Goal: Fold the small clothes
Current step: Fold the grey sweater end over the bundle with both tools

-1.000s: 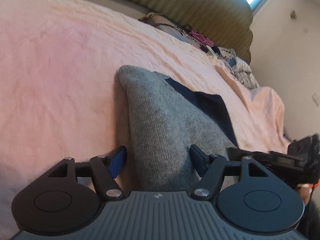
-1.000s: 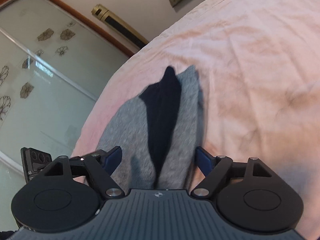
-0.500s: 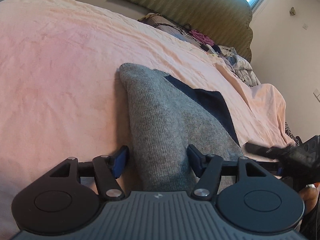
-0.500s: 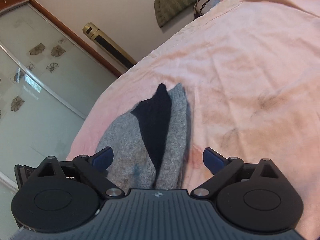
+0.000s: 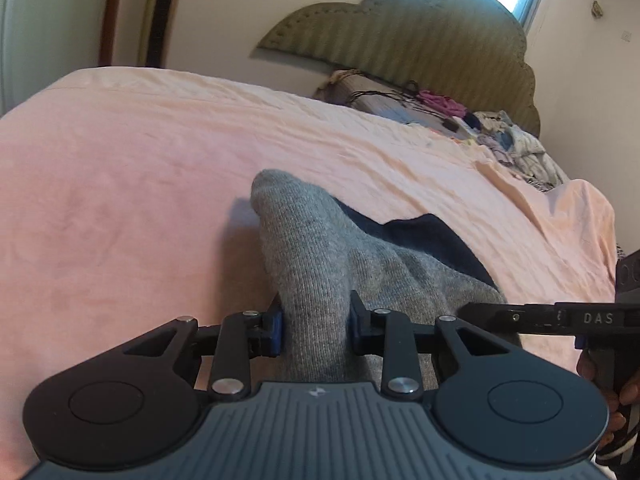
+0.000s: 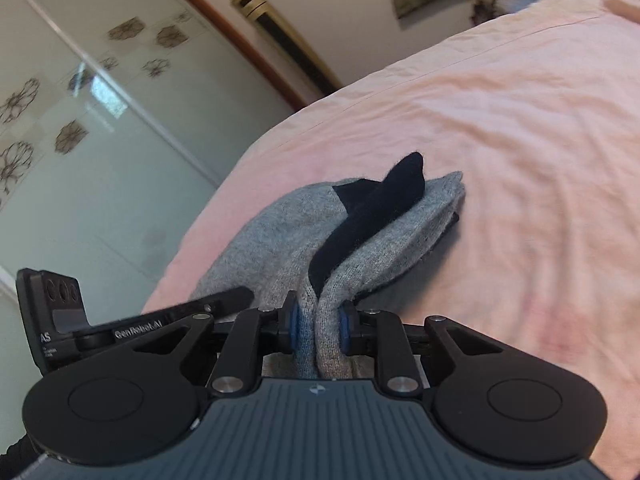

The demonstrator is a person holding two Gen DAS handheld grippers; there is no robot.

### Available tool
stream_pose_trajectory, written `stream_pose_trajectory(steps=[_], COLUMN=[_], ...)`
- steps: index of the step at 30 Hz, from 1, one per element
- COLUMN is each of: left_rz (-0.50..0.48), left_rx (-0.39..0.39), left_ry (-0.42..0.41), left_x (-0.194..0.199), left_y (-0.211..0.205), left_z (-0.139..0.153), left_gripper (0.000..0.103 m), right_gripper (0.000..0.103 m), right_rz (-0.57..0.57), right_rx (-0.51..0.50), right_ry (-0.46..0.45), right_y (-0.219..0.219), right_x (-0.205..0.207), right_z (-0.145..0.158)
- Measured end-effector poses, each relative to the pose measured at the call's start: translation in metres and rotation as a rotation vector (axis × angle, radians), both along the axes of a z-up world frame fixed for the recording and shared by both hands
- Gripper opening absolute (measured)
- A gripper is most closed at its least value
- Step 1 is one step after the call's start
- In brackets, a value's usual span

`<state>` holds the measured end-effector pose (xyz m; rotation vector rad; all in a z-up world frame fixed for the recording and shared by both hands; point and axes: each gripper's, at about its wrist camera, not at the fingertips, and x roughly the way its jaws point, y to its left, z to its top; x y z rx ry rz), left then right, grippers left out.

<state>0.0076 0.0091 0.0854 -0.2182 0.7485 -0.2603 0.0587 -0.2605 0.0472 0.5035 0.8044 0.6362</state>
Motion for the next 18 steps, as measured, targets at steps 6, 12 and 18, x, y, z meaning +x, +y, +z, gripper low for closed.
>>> stream_pose_trajectory(steps=[6,12,18], left_rz=[-0.024,-0.119,-0.104], left_rx=[-0.062,-0.264,-0.161], left_ry=[0.031,0.187,0.138], left_x=[-0.032,-0.065,-0.071], left_y=[0.03,0.041,0.032], left_z=[-0.03,-0.048,-0.043], left_gripper=[0.049,0.053,0.014], right_gripper=[0.051,0.07,0.021], right_rz=[-0.012,0.018,0.115], right_rx=[0.032,0.09,-0.043], right_ry=[0.105,0.13,0.131], right_y=[0.0,-0.026,0.004], right_x=[0.001,-0.039,-0.053], right_z=[-0.043,-0.046,-0.041])
